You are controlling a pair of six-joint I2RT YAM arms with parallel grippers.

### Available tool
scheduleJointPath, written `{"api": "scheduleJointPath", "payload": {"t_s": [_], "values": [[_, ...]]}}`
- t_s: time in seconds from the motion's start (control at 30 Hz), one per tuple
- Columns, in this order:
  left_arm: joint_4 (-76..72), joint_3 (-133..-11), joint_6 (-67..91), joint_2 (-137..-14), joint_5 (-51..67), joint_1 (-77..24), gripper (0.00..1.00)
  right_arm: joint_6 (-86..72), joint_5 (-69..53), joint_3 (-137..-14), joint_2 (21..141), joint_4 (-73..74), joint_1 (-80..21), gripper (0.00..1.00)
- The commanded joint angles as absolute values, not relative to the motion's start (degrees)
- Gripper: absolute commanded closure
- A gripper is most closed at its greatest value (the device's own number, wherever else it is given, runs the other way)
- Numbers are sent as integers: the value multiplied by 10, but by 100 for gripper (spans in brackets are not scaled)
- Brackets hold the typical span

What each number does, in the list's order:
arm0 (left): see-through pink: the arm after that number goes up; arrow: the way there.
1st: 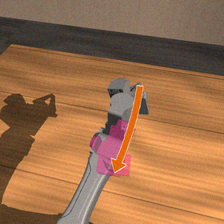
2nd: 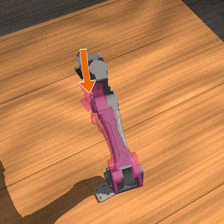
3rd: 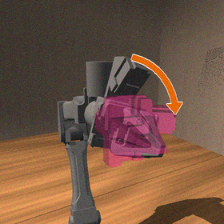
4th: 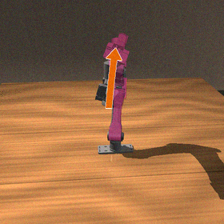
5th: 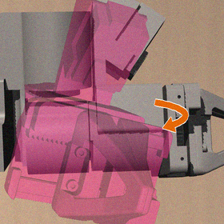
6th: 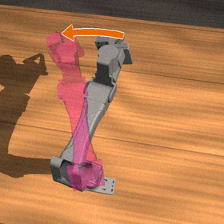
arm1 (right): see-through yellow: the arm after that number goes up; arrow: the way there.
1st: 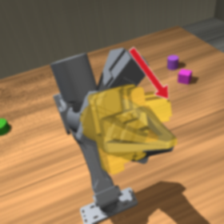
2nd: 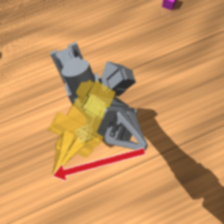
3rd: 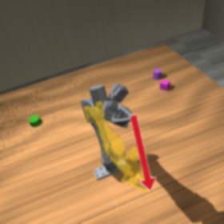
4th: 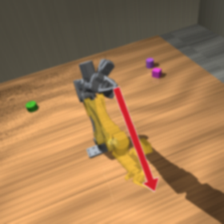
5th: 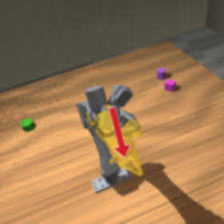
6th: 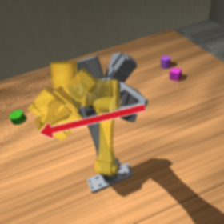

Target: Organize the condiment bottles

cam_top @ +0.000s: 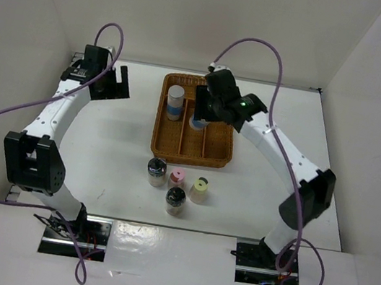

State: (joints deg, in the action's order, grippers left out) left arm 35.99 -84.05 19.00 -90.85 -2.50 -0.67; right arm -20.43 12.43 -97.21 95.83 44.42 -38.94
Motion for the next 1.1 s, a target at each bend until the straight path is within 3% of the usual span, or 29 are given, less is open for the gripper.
{"api": "scheduleJointPath", "payload": {"t_s": [0.0,0.47,1.07], "values": [[327,-810,203,-882,10,-4,0,-172,103,-1050,1007,377,-387,63],[322,-778,203,-876,10,12,0,-155,49,-1144,1124,356,-415,63],[322,-756,203,-871,-6,12,0,-144,56,-1143,1204,337,-420,64]]}}
